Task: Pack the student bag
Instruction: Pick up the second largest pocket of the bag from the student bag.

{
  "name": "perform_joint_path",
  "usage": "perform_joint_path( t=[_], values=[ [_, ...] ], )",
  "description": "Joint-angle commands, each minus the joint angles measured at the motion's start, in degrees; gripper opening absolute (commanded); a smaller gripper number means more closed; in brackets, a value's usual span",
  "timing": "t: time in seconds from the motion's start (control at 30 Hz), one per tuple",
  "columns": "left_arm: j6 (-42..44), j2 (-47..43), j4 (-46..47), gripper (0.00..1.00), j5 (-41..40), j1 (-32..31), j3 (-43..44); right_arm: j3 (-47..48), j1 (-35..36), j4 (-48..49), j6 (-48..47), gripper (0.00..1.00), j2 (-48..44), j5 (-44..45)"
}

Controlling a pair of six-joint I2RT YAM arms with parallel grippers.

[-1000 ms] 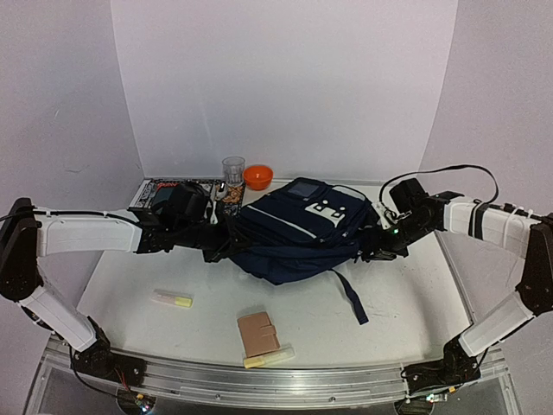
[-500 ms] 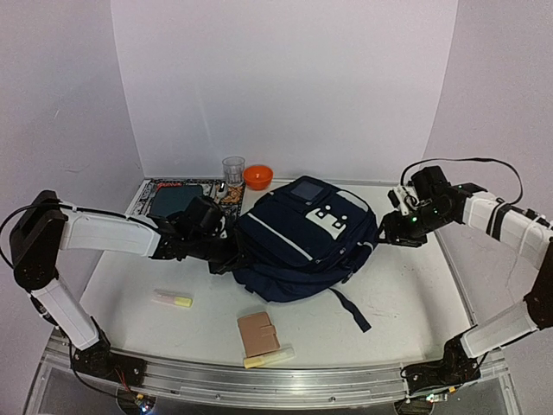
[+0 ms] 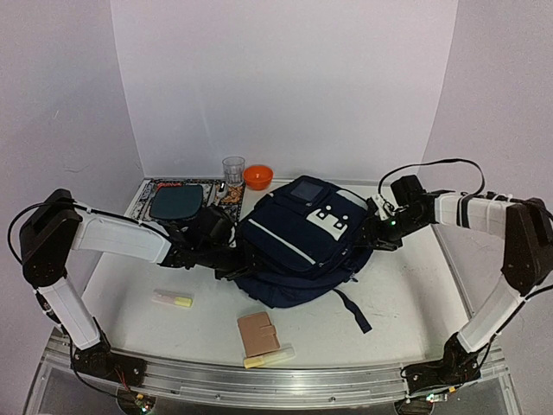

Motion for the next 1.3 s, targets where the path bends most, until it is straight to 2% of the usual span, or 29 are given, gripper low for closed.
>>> perform_joint_path(
  t=[0.0, 0.1, 0.23, 0.57, 0.6, 0.73, 0.9, 1.27],
  values=[
    [2.0, -1.6, 6.0, 0.39, -2.2, -0.7, -1.8, 2.2, 0.3, 2.7, 0.2, 0.57, 4.2, -3.1],
    [1.3, -1.6, 7.1, 0.35, -2.0, -0.7, -2.4, 2.1, 0.3, 4.1, 0.2, 0.53, 5.5, -4.5],
    [1.0, -0.7, 8.5, 0.27, -1.6, -1.0, -2.5, 2.4, 0.9, 5.7, 1.0, 0.52, 6.7, -6.5],
    [1.5, 0.8, 9.0, 0.2, -1.9, -1.5, -1.1, 4.2, 2.8, 6.0, 4.6, 0.51, 8.2, -6.0],
    [1.5, 0.9, 9.0, 0.19, -1.9, -1.6, -0.9, 4.2, 3.1, 5.9, 4.8, 0.5, 8.1, -4.8],
    [1.4, 1.1, 9.1, 0.18, -2.3, -1.7, -0.4, 4.1, 3.6, 3.8, 5.7, 0.29, 7.9, -0.4],
    [0.6, 1.0, 9.2, 0.15, -2.9, -1.7, -0.4, 4.2, 4.3, 0.3, 5.6, 0.12, 5.7, 3.3],
    [-4.9, -0.3, 9.9, 0.0, -7.0, -1.7, -1.1, 2.0, 10.8, -6.2, 5.5, 0.11, -2.2, 9.7]
  ],
)
